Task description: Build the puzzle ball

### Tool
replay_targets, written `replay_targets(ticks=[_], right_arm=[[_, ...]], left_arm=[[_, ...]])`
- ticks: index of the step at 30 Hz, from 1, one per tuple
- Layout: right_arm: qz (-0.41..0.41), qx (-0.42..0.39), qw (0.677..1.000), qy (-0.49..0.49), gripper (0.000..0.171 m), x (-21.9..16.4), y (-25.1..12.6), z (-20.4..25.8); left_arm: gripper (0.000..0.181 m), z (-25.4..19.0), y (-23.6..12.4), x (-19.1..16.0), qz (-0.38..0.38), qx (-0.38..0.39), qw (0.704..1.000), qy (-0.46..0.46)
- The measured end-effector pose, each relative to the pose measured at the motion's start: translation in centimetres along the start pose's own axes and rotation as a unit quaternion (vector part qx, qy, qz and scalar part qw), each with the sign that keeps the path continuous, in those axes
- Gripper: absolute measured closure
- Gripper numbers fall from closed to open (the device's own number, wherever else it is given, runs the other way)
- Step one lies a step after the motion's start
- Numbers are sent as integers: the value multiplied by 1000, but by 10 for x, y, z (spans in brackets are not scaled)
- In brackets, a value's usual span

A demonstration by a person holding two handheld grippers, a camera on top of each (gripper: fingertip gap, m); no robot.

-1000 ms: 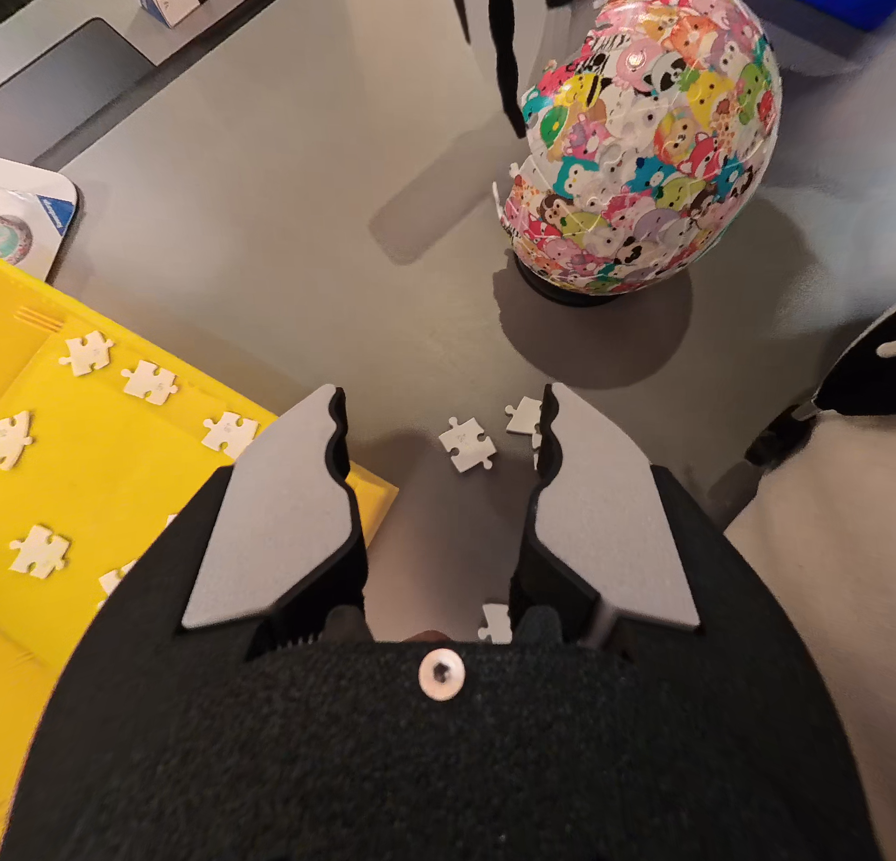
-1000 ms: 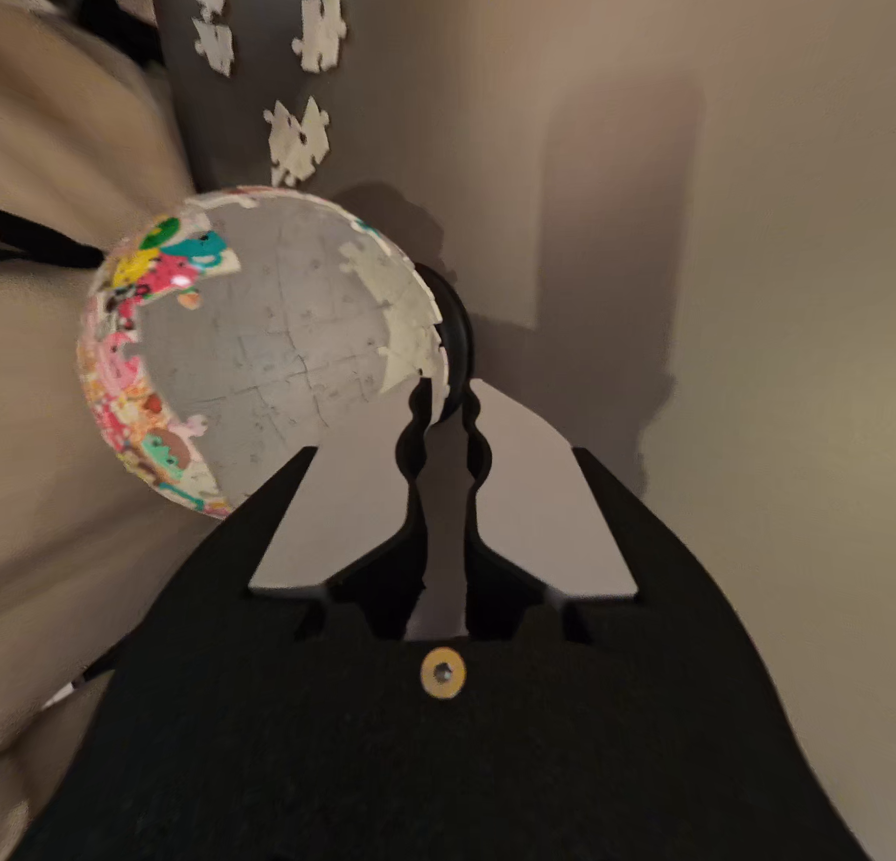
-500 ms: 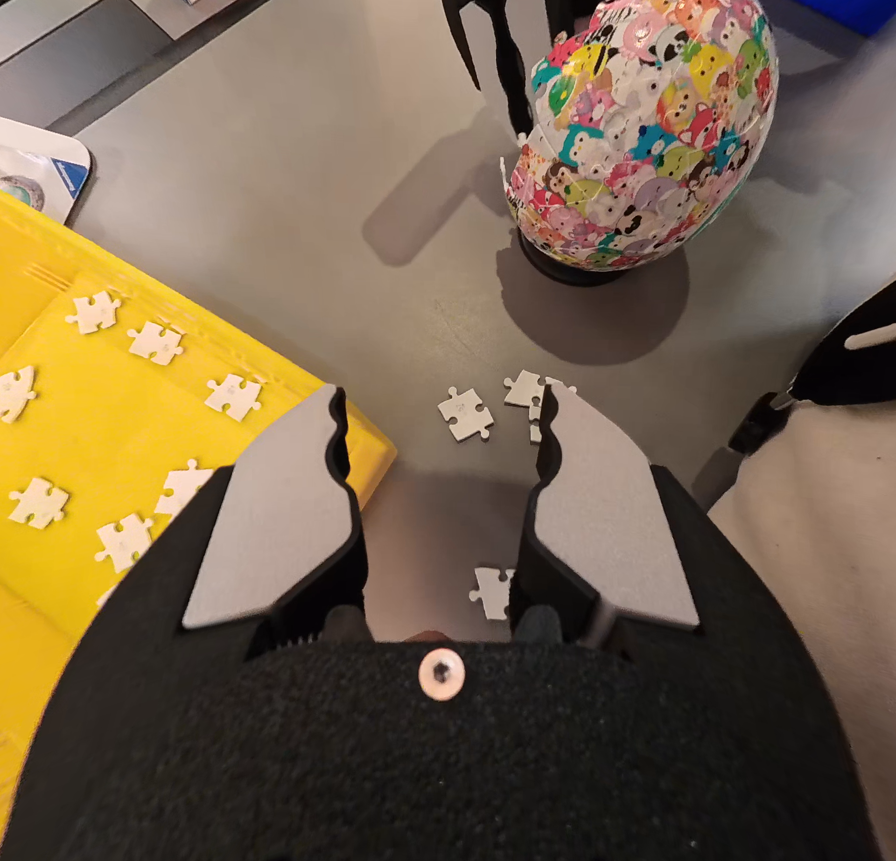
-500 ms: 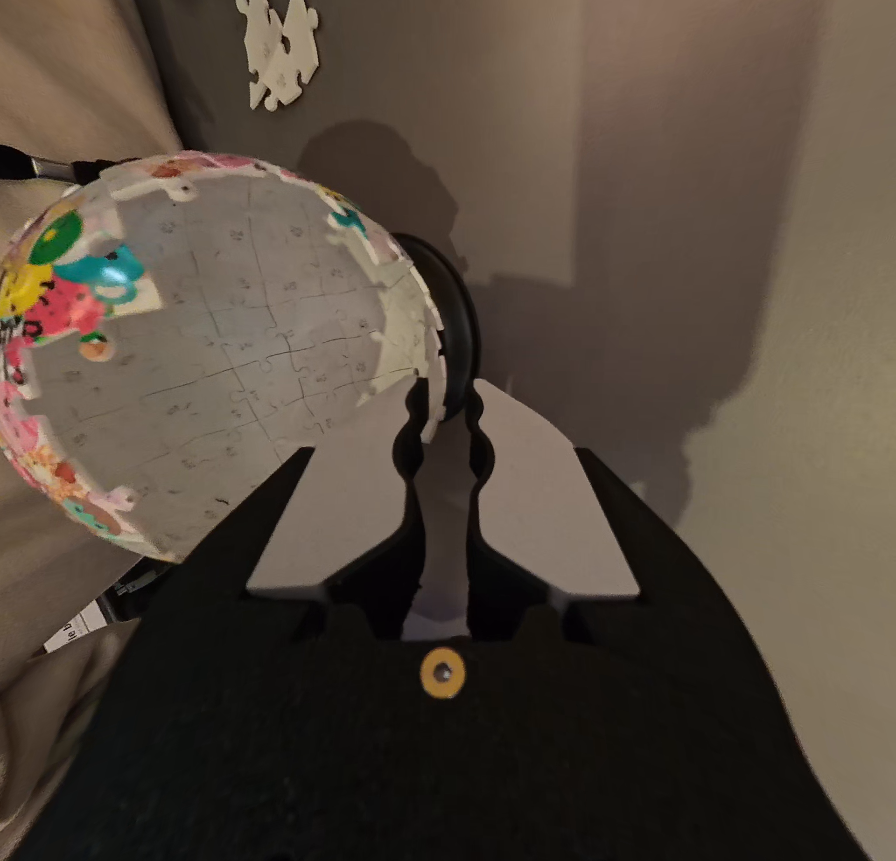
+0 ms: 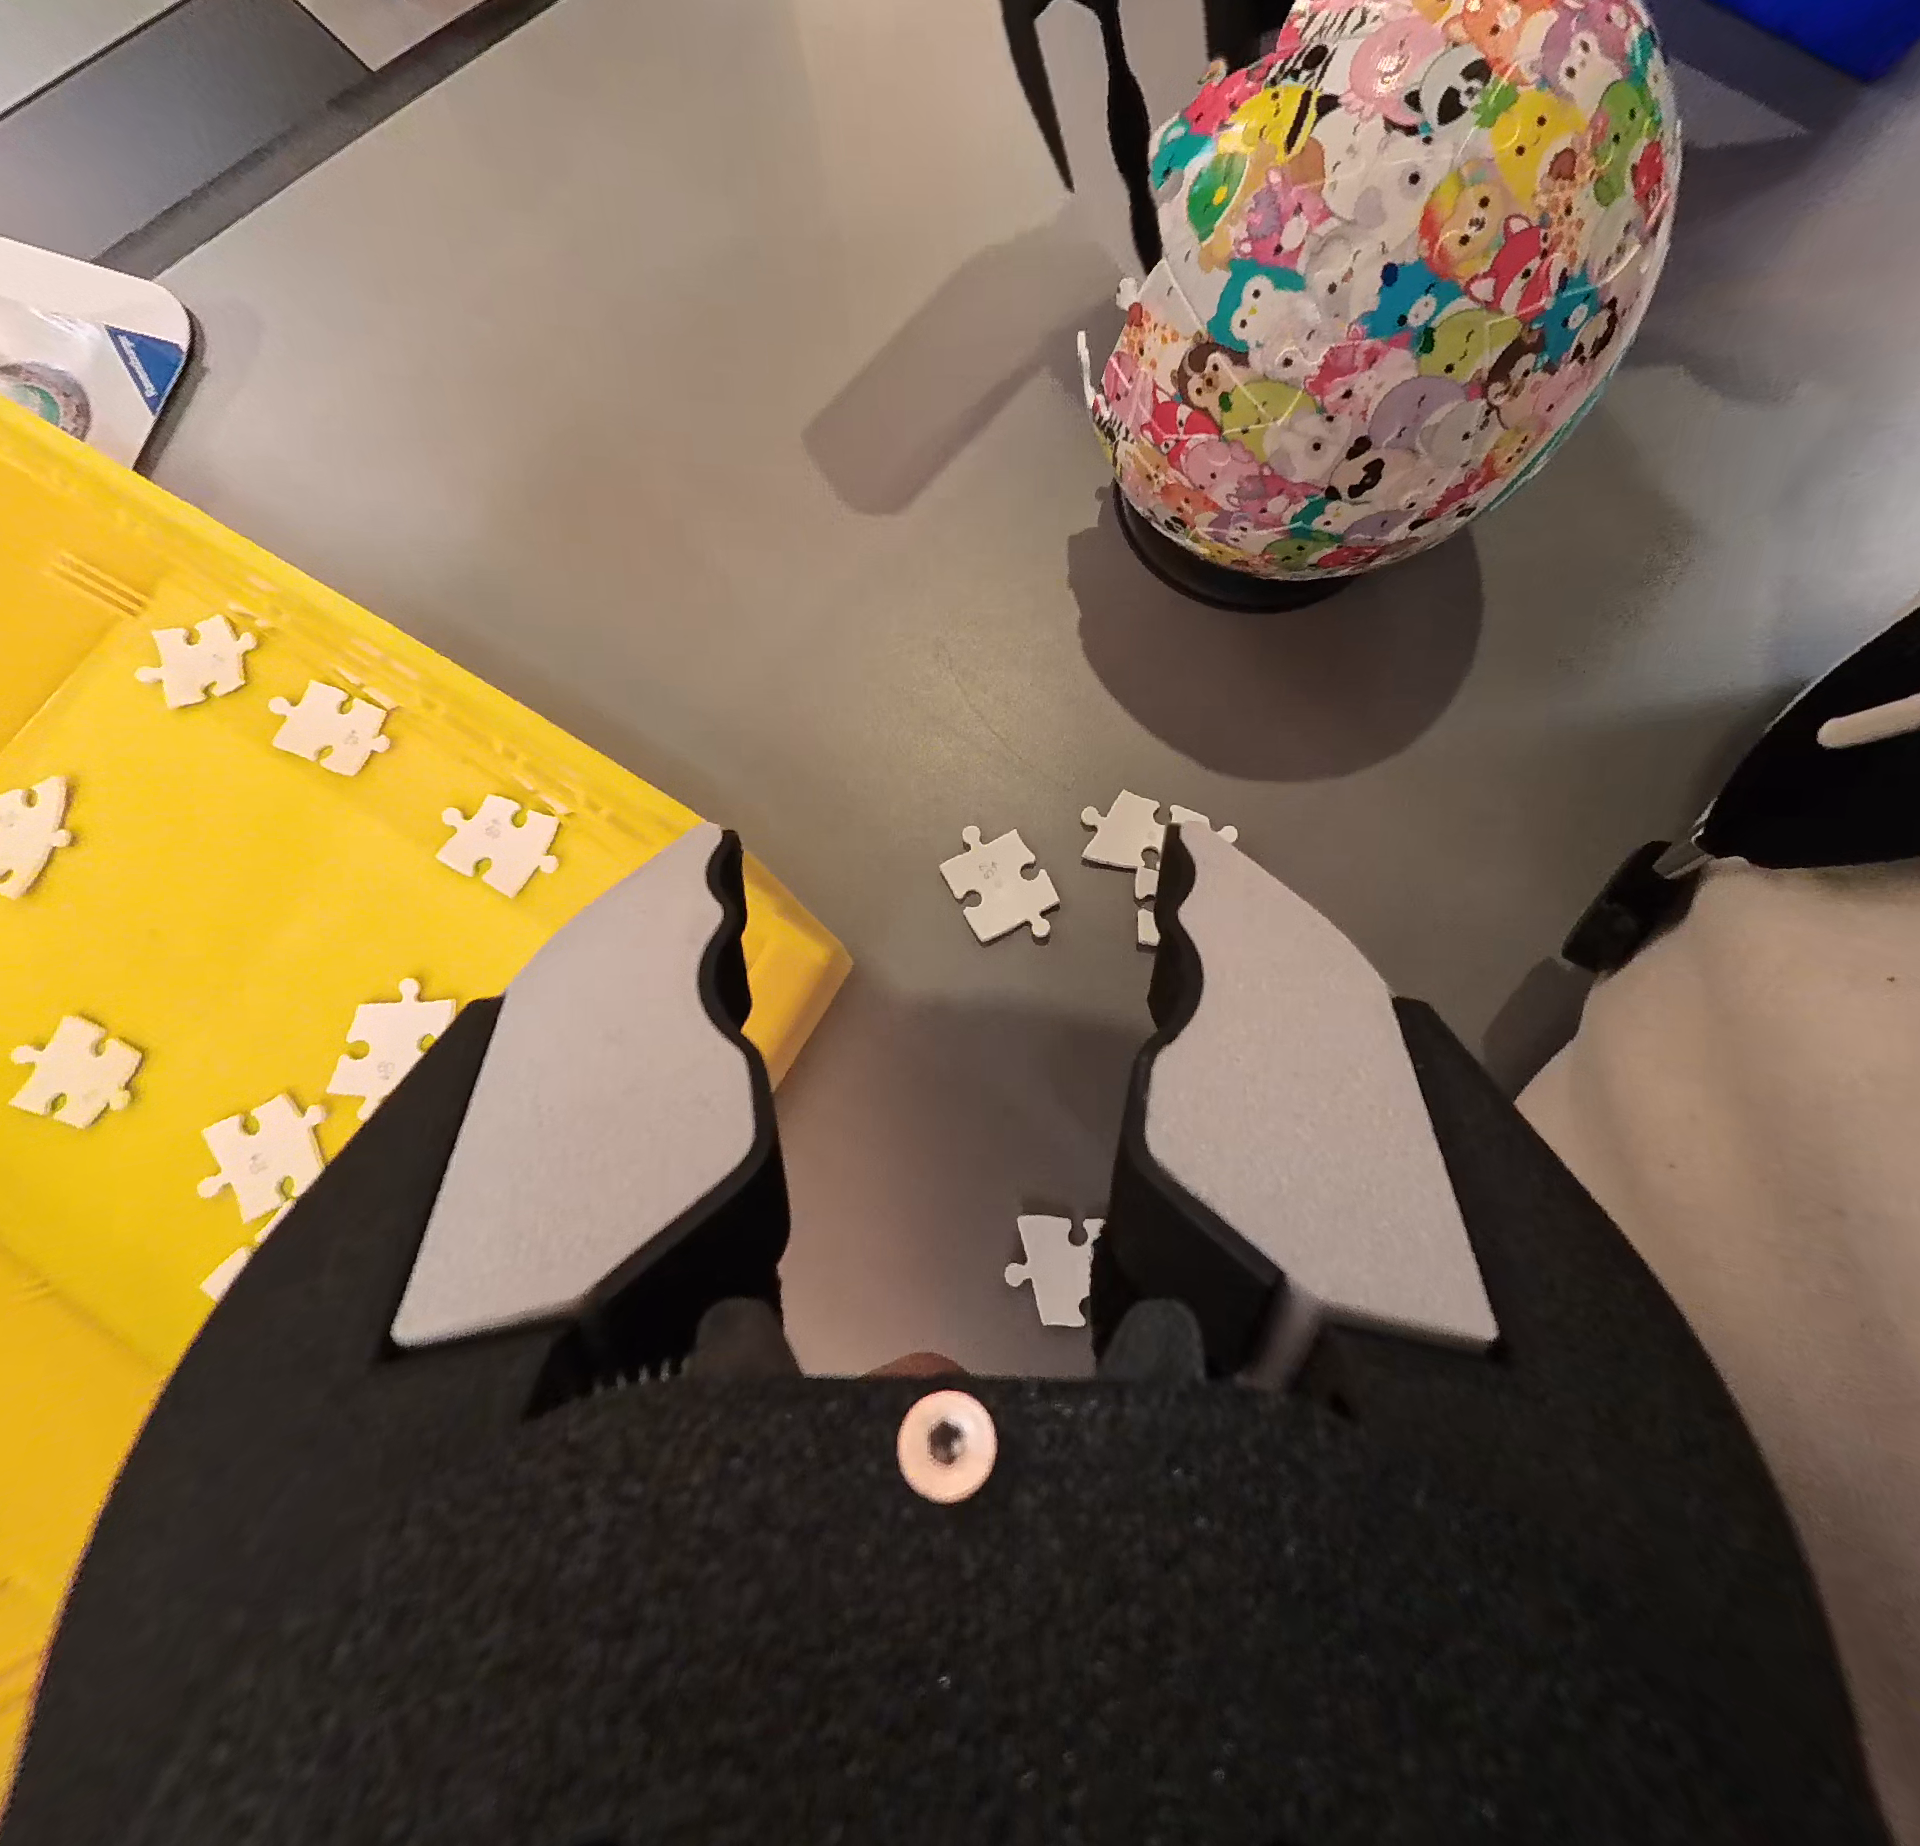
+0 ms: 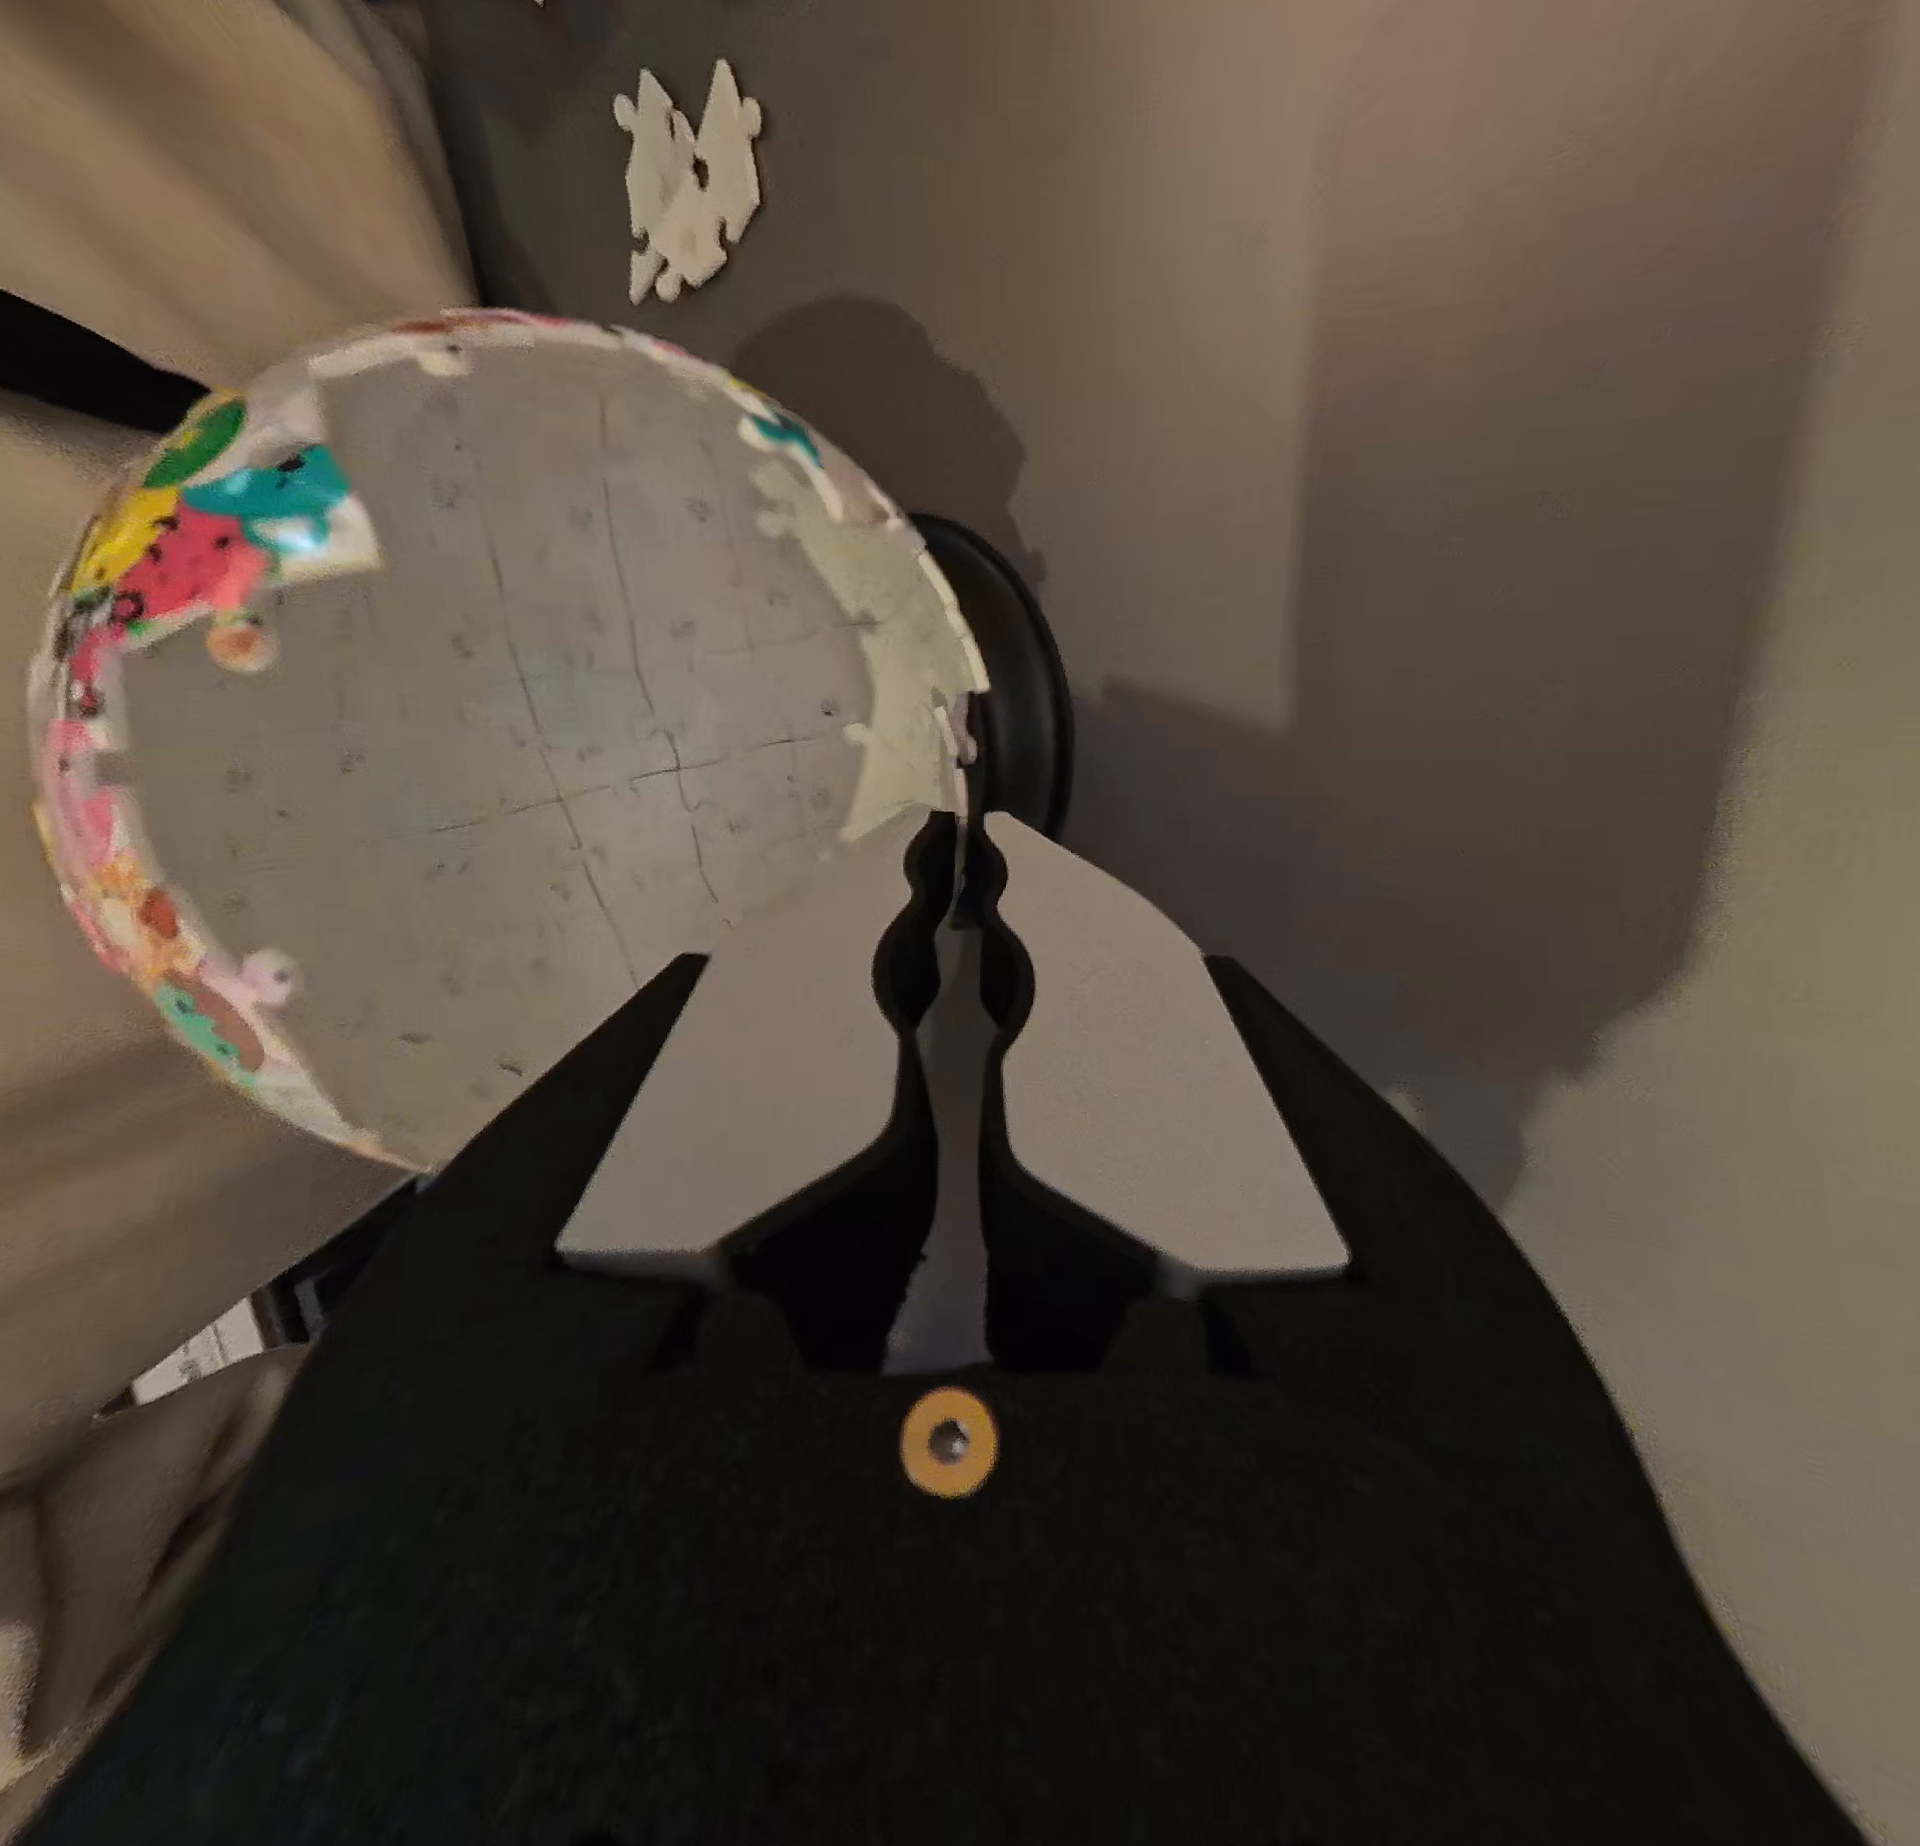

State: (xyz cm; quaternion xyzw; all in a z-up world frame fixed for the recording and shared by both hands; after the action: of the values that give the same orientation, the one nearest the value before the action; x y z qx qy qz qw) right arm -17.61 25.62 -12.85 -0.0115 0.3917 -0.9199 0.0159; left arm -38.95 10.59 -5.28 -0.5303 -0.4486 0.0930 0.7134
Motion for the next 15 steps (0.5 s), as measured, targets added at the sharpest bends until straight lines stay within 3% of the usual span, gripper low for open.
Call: replay_targets(ticks=[6,15], right_arm=[[-126,-20,992,0,169,-13,-1,7],[-306,-68,949,39,169,-30,7,8]], left_arm=[[107,-1,2,2,-3,-1,1000,1],[106,-4,3,9,2,-5,1000,11]])
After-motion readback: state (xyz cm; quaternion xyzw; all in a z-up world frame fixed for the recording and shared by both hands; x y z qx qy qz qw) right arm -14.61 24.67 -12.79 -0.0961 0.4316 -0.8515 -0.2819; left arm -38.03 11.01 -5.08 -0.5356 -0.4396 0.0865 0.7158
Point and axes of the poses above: each gripper's, where its closed fingertips meet, y out along the fingers, x out of its top, z = x × y across the jaws, the point moved 6 cm from there along -y, back along the fingers, and after that the axes turned 13 degrees about z, right-handed, at the moved point
